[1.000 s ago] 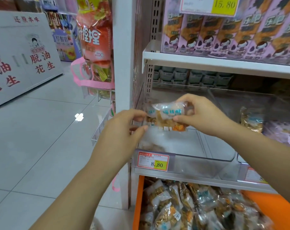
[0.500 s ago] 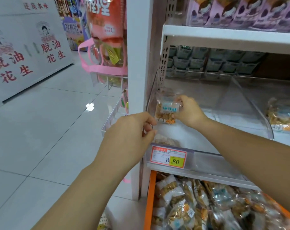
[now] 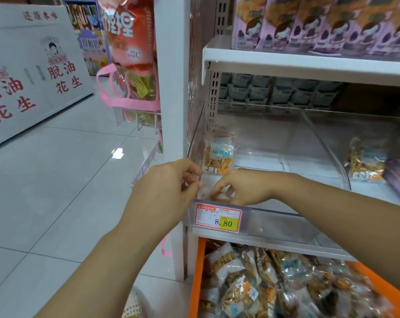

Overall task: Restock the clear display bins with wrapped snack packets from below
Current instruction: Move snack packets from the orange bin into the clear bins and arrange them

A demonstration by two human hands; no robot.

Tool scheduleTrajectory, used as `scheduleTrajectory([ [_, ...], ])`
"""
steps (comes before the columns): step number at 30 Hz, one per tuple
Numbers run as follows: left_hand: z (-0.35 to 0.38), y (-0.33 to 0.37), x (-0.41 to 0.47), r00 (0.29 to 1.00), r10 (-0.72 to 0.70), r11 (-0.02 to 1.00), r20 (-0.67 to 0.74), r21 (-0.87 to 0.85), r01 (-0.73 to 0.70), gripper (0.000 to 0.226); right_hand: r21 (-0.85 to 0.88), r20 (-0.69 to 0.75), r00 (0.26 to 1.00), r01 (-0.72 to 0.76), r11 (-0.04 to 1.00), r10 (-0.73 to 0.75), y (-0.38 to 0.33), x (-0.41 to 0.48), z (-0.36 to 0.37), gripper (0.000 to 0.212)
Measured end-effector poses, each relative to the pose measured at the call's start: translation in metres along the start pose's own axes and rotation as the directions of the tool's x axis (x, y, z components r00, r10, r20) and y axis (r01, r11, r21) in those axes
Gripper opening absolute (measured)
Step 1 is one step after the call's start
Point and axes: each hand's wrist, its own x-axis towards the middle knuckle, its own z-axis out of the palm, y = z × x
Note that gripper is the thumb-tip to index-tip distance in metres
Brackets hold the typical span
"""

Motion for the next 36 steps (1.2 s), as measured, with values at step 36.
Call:
scheduleTrajectory([
  [36,0.010,0.033,-0.008,0.996,-0.057,0.823,-0.072,-0.567,0.006,0.053,0.895,-0.392,0.868,0.282,0.346,0.305,-0.035,-0.079,-0.025,0.049],
])
